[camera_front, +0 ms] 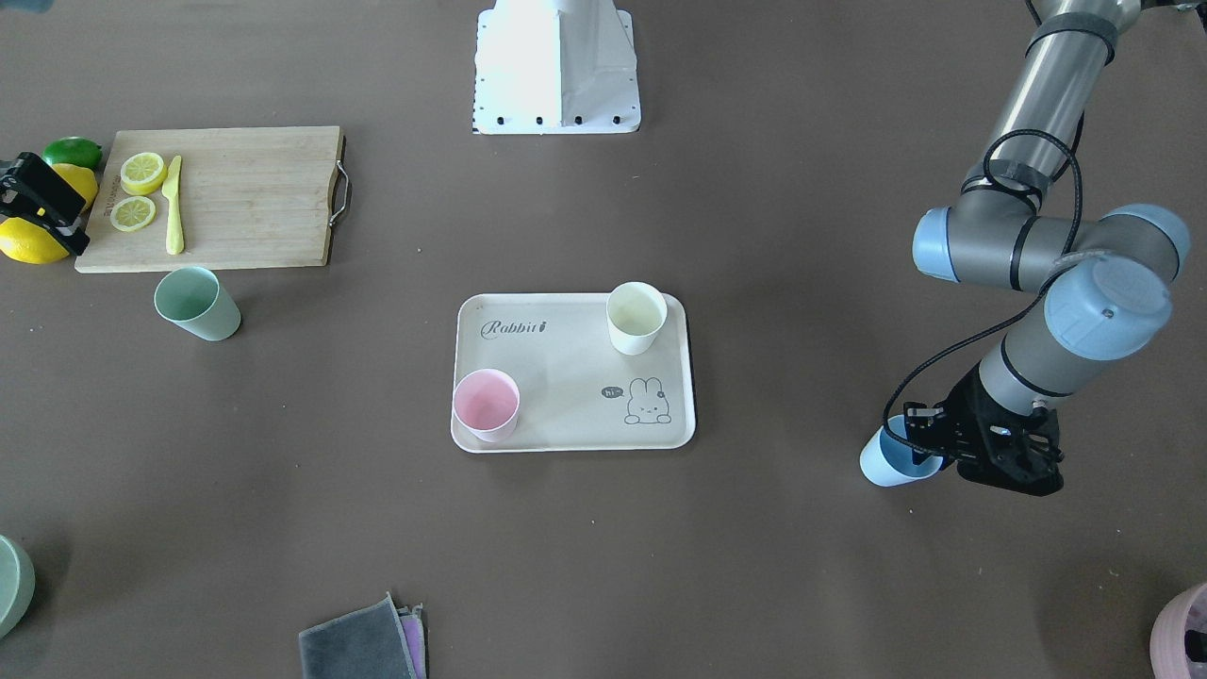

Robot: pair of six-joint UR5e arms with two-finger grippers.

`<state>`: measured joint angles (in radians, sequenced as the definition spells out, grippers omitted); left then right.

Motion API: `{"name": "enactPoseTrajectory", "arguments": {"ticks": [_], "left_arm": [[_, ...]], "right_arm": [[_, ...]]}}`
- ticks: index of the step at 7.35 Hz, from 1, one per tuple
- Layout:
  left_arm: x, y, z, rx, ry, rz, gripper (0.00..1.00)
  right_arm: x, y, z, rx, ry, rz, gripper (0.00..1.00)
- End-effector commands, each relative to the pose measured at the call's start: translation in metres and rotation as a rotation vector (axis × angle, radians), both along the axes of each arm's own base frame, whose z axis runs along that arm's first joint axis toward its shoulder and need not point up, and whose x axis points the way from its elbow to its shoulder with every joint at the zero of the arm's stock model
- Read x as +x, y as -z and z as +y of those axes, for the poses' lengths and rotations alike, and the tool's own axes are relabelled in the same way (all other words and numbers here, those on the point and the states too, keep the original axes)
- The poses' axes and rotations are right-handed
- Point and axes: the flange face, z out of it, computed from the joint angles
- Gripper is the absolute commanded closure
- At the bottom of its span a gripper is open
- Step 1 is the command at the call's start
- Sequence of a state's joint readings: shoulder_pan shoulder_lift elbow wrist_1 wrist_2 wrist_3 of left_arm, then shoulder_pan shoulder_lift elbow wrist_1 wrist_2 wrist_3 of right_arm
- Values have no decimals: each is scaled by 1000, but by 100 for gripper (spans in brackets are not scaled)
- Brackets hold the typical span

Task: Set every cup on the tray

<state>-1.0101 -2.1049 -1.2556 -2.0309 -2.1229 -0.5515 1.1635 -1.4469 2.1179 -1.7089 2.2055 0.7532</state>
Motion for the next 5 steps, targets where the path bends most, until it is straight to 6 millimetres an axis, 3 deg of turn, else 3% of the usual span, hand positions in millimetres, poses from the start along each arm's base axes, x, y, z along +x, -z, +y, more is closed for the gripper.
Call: {"name": "enactPoseTrajectory", "arguments": {"ticks": [1, 2, 5], "left_arm": [[7, 59, -12, 17, 4, 24, 100], [16, 90, 0, -14, 39, 60, 100], [140, 173, 65, -127, 21, 166, 100]], "right_arm": [[7, -9, 0, 12, 15, 14, 0], [21, -28, 5, 40, 56, 35, 0], [58, -66, 21, 46, 96, 56, 0]]}}
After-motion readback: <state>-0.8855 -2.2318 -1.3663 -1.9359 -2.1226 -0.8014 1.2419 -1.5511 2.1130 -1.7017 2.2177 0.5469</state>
